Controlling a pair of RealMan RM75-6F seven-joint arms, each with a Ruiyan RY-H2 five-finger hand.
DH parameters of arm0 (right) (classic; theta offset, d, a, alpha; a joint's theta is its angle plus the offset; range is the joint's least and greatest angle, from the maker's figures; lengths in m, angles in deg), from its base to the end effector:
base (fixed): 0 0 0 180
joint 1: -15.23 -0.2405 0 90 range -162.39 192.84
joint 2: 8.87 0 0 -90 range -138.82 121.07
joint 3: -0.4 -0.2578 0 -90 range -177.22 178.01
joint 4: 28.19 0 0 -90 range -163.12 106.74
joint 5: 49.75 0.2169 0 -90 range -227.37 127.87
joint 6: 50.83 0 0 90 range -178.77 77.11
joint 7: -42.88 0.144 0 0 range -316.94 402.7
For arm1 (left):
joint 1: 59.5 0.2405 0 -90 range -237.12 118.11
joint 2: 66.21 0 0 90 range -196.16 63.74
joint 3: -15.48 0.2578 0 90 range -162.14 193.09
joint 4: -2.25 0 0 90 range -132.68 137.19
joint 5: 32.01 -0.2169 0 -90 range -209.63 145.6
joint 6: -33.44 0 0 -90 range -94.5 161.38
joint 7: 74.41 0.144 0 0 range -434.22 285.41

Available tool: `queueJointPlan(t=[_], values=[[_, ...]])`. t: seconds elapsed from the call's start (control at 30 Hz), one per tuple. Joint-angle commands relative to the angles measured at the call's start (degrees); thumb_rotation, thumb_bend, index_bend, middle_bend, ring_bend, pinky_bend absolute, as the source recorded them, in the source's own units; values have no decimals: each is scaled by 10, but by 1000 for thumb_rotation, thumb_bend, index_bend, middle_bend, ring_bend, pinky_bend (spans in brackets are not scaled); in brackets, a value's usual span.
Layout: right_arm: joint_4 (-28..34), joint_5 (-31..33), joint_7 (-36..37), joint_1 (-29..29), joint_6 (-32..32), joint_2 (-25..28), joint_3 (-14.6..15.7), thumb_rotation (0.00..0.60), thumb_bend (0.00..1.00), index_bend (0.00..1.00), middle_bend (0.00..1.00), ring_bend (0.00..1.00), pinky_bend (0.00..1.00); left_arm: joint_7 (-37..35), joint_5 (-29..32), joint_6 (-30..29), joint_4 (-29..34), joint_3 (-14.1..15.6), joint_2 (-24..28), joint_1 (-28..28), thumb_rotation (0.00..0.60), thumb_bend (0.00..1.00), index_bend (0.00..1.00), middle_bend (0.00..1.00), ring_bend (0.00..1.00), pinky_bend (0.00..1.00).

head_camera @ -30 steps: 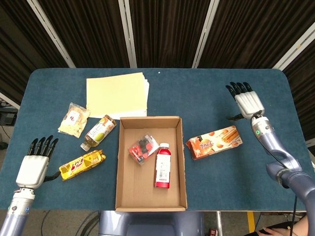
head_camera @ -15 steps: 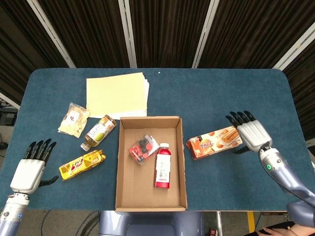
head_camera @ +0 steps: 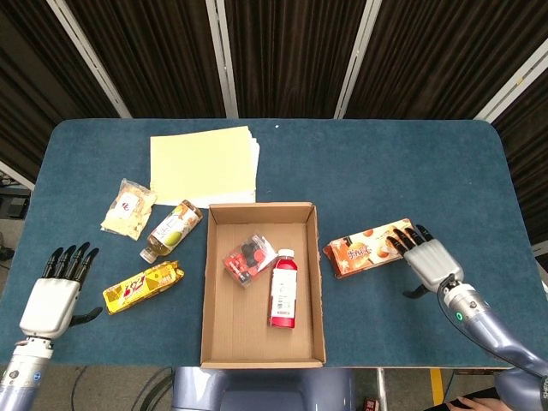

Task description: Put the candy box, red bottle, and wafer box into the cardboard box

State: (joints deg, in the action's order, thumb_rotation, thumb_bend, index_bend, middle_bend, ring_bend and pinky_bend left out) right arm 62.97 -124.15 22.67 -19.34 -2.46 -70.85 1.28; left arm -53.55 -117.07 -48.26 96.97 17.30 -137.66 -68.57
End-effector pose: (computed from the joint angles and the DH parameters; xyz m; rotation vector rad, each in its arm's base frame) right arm -0.2695 -0.3057 0.0945 2.0133 -0.7098 0.4083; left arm -0.2894 0.1822 0.0905 -1.5874 -0.7978 -0.7260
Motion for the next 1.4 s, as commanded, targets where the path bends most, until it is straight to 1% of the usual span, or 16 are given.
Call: queueJointPlan(t=[0.03,0.27,0.43,0.7,1.03,1.07,1.13,1.17,1.2,1.23,1.3,1.33,1.37,1.4], values=[[-33,-11,11,-9,-8,-26,-5,600,0,0,0,0,0,9,5,3,0,-3,-5,-1,537,0,0,0,0,0],[-96,-26,36,-25,-28,-68,-10,600,0,0,0,0,0,30,20,17,-4,-10,-16,-6,537,0,0,0,0,0],[-125,-33,50,-37,-45,-92,-12,600,0,0,0,0,0,37,24,20,-6,-14,-22,-9,535,0,0,0,0,0],[-157,-40,63,-60,-71,-121,-18,600,0,0,0,0,0,41,32,22,-10,-23,-27,-11,538,0,0,0,0,0],[-180,-34,65,-83,-98,-144,-23,600,1,0,0,0,0,38,34,13,-16,-29,-28,-8,536,0,0,0,0,0],[-185,-33,67,-85,-102,-147,-23,600,11,0,0,0,22,38,35,14,-16,-29,-28,-9,539,0,0,0,0,0],[-193,-35,71,-88,-107,-154,-22,600,49,11,3,40,176,39,37,15,-16,-30,-28,-9,538,0,0,0,0,0],[-198,-36,74,-89,-109,-157,-21,600,79,43,19,92,297,39,39,16,-15,-31,-28,-9,537,0,0,0,0,0],[-203,-40,76,-90,-107,-160,-20,600,97,75,33,133,363,40,39,17,-15,-31,-28,-9,536,0,0,0,0,0],[-208,-43,81,-90,-105,-164,-19,600,116,133,63,190,418,40,40,17,-15,-31,-28,-9,537,0,0,0,0,0],[-220,-51,87,-90,-103,-171,-15,600,151,269,172,316,514,42,42,18,-14,-32,-28,-9,536,0,0,0,0,0],[-228,-56,87,-88,-99,-175,-13,600,163,314,218,364,550,42,44,19,-14,-32,-28,-9,535,0,0,0,0,0],[-234,-58,88,-87,-96,-179,-11,600,181,381,290,432,606,43,45,20,-13,-32,-27,-9,535,0,0,0,0,0],[-239,-60,90,-86,-94,-182,-10,600,195,425,331,473,643,44,46,20,-12,-32,-27,-9,534,0,0,0,0,0]])
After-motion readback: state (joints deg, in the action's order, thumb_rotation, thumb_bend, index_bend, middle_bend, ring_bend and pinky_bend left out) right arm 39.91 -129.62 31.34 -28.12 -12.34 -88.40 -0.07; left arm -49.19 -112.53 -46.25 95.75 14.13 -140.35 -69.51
